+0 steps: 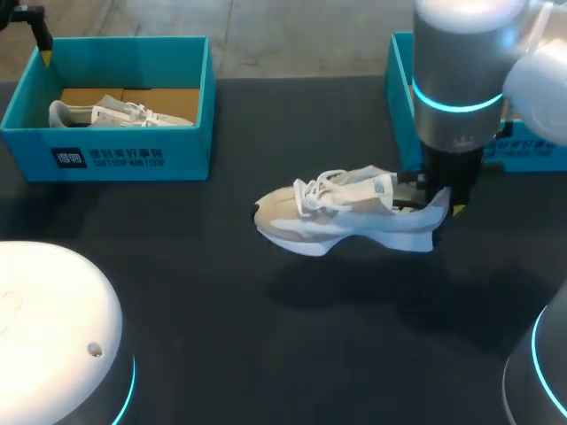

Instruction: Take the shoe out of the shoebox, open the shoe tongue, remove and reinsert the insole, then place the shoe into the shoebox

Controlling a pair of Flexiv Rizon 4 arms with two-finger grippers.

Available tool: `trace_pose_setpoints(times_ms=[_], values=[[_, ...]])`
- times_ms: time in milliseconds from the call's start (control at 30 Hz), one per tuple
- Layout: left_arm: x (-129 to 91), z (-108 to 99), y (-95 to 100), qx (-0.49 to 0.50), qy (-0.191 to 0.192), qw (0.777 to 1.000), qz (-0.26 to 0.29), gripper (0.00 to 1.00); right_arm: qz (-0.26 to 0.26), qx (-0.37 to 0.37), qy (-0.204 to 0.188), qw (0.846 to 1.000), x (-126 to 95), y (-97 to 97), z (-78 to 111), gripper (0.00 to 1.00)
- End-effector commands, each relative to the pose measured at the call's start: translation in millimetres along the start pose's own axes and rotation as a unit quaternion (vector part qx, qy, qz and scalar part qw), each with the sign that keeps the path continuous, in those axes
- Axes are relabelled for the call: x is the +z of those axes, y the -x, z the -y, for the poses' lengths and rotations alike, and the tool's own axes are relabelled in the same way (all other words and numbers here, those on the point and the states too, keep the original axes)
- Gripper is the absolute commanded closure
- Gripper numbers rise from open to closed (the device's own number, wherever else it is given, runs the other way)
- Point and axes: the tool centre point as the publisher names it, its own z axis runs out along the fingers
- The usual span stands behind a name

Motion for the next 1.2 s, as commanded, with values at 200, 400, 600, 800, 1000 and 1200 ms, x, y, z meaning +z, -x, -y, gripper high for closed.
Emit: trace_pose_setpoints(times_ms=[200, 400, 600, 800, 1000, 1200], values=[[-0.4, 1.5, -0.2, 0.000, 0.001, 1.000, -0.001, 0.00, 0.009, -0.017, -0.010, 1.000, 27.9, -31.0, 6.6, 1.00], [-0.4, 1.5, -0.2, 0.000, 0.001, 1.000, -0.001, 0.00, 0.004, -0.021, -0.012, 1.000, 37.7, -42.4, 10.8, 1.00], [-0.4, 1.5, -0.2, 0.000, 0.001, 1.000, -0.001, 0.00, -0.009, -0.019, -0.008, 1.000, 49.0, -52.2, 14.7, 1.00], [-0.4, 1.5, -0.2, 0.000, 0.001, 1.000, -0.001, 0.00, -0.019, -0.012, -0.003, 1.000, 60.6, -57.9, 22.1, 1.00], [-0.4, 1.5, -0.2, 0.000, 0.001, 1.000, -0.001, 0.00, -0.025, -0.015, 0.008, 1.000, 68.3, -64.2, 27.1, 1.00], [-0.4, 1.5, -0.2, 0.000, 0.001, 1.000, -0.001, 0.00, -0.022, -0.019, 0.004, 1.000, 74.8, -70.6, 32.4, 1.00]])
